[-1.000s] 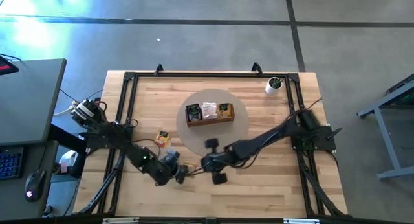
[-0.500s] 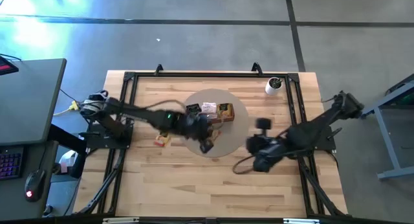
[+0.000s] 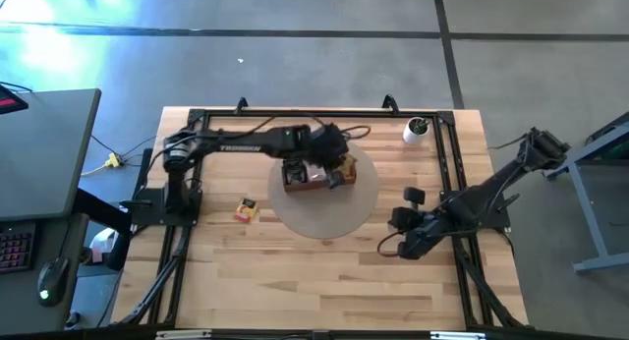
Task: Pick & Place Tea
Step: Put the yellow tea bag into the right section of the wooden organizer
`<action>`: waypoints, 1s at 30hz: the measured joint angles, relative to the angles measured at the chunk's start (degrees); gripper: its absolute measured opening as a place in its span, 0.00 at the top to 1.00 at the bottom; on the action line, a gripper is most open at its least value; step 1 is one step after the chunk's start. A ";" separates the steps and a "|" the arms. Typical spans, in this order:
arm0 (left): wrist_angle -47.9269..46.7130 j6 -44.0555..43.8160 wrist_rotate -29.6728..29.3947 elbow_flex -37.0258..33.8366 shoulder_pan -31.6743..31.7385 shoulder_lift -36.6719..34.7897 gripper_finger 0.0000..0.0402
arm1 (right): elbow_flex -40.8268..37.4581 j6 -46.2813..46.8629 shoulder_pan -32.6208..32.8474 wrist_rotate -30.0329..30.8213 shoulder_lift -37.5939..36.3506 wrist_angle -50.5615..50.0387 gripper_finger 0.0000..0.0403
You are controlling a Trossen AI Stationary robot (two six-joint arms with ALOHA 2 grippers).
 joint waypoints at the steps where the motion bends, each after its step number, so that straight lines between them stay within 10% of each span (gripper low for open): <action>1: -1.59 1.02 0.28 1.02 0.74 0.86 0.99 | -1.71 -2.17 -0.79 -1.20 -0.97 1.45 1.00; 13: -9.90 6.95 2.08 7.15 3.74 9.47 0.99 | -13.46 -6.44 -4.28 -17.36 -9.77 8.87 0.98; 30: -9.89 5.03 1.34 7.21 3.74 11.27 0.87 | -14.53 -6.72 -4.28 -18.39 -10.84 13.69 0.97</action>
